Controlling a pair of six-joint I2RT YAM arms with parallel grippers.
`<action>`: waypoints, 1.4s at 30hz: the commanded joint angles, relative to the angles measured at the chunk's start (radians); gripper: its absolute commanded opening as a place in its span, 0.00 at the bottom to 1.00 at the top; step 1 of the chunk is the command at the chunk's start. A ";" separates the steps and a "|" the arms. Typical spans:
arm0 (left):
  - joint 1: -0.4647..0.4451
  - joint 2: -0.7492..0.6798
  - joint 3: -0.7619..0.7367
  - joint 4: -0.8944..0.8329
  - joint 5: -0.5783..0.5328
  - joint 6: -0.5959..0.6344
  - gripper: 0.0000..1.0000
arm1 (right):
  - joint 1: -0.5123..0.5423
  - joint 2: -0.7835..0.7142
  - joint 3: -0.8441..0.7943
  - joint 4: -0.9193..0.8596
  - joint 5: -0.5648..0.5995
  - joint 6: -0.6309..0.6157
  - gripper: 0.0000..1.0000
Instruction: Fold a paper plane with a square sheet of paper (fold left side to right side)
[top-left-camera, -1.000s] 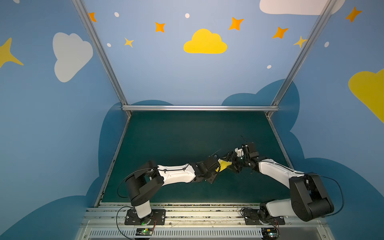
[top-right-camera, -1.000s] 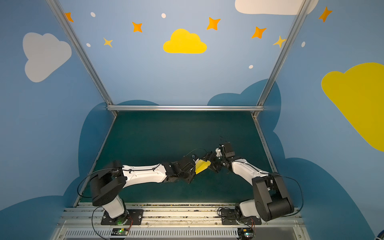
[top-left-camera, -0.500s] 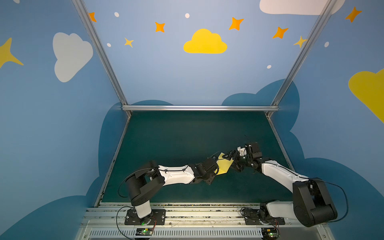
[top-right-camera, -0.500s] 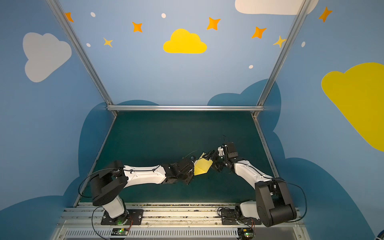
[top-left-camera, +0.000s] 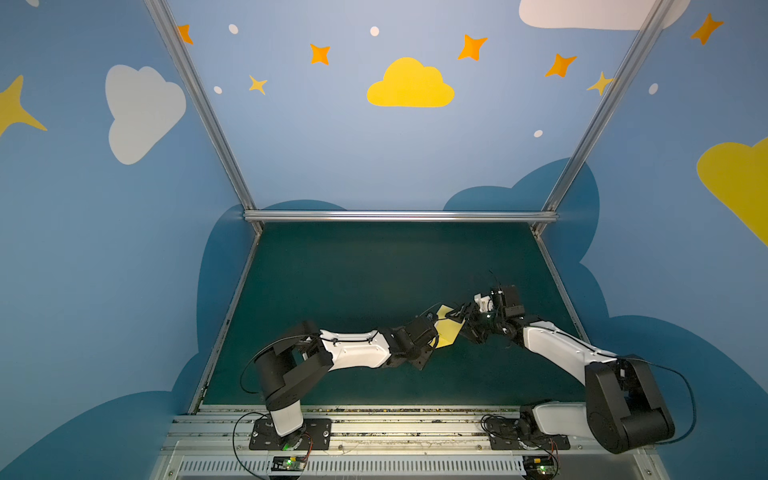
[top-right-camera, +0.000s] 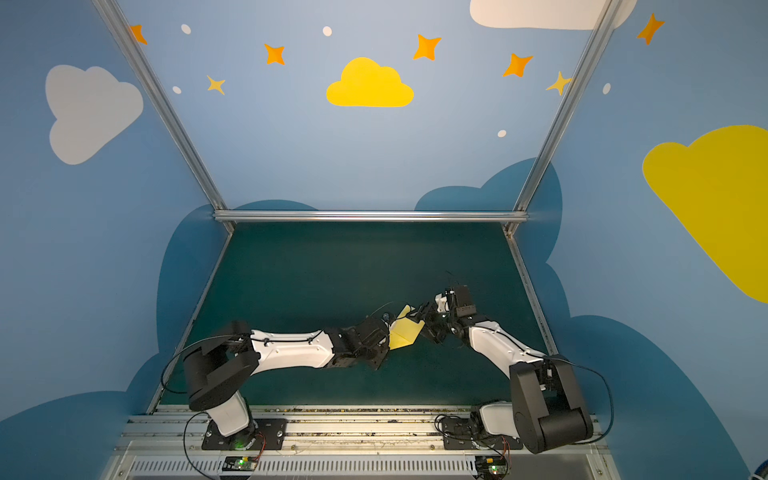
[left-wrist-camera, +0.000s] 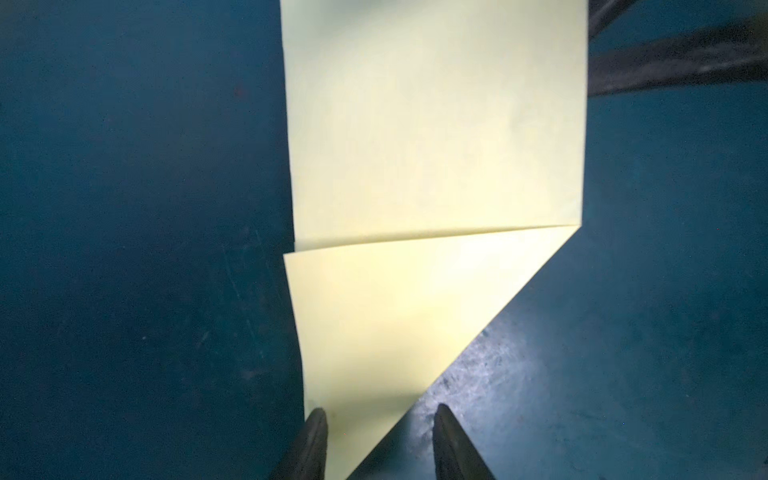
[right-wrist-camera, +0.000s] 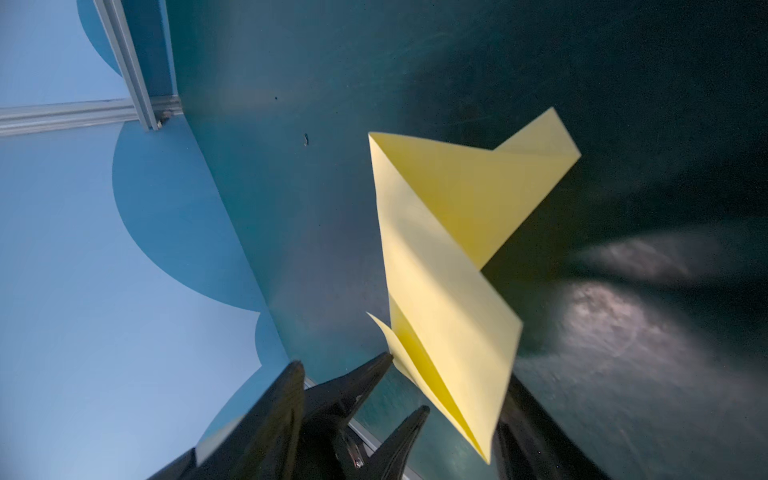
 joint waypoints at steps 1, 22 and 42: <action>-0.002 -0.026 -0.002 0.008 0.007 0.037 0.47 | -0.003 0.021 -0.004 -0.006 0.003 -0.028 0.55; -0.016 0.035 0.047 0.036 -0.060 0.128 0.49 | -0.001 0.034 0.027 -0.009 -0.016 -0.025 0.30; -0.016 0.070 0.054 0.054 -0.060 0.150 0.34 | -0.001 0.058 0.035 0.007 -0.029 -0.025 0.29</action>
